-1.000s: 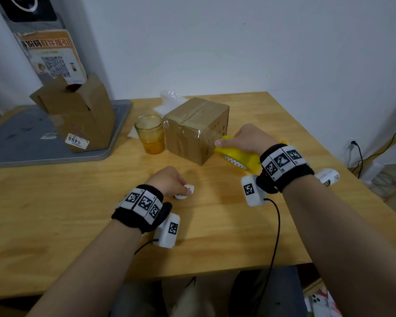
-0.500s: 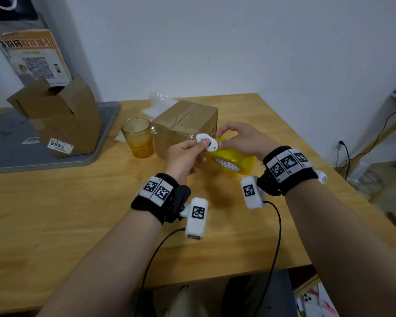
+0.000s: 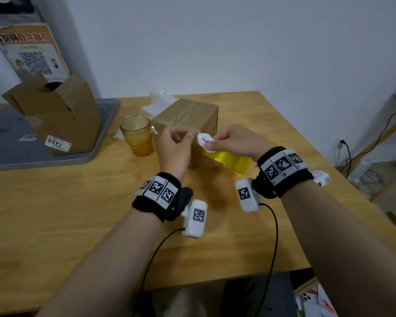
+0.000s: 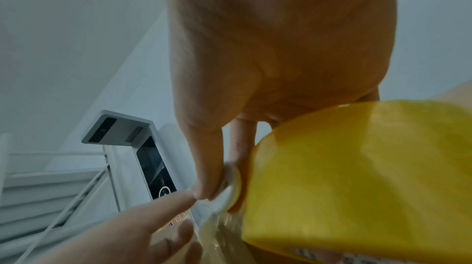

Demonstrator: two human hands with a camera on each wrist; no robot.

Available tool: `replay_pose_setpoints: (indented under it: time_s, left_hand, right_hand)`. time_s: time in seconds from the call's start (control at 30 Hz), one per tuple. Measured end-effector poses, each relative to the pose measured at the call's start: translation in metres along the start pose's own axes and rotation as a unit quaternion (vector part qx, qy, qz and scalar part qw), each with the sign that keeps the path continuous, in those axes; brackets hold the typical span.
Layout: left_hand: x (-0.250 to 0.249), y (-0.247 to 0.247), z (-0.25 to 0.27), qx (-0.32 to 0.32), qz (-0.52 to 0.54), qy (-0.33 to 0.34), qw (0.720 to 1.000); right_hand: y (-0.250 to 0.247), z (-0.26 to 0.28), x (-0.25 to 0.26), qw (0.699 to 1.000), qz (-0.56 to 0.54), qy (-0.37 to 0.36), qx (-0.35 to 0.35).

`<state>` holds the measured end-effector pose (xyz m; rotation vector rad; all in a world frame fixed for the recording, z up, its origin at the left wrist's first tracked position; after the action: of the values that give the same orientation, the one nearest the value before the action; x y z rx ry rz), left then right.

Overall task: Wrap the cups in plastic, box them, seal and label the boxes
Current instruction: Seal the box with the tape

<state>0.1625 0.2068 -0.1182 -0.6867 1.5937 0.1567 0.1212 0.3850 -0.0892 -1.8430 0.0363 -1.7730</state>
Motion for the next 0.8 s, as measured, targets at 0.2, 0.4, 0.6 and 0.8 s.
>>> replay_pose_setpoints:
  time_s: [0.2,0.4,0.6,0.8]
  left_hand:
    - [0.004,-0.002,-0.025,0.032,-0.173,0.062,0.982]
    - [-0.001,-0.011,-0.036,0.035,-0.227,0.155,0.961]
    - [0.002,-0.026,-0.060,0.081,-0.231,0.167,0.955]
    - [0.011,-0.037,-0.065,0.064,-0.226,0.116,0.965]
  right_hand:
    - [0.007,-0.001,0.001,0.998,-0.023,0.048,0.020]
    - [0.032,-0.006,0.013,0.988,-0.127,0.055,0.073]
    - [0.045,-0.020,0.024,0.990,-0.101,0.070,0.064]
    - [0.048,-0.026,0.027,0.992,-0.066,0.088,0.057]
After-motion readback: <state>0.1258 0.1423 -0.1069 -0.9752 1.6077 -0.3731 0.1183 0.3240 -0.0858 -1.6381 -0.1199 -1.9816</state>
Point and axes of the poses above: each hand's wrist, its own z-axis away from the middle knuckle, its own y-axis out of the palm, x = y × z, the point moved 6 cm from there along -z, towards the middle knuckle, and after that the axes turned 15 degrees about -z, right-handed, at the moved point
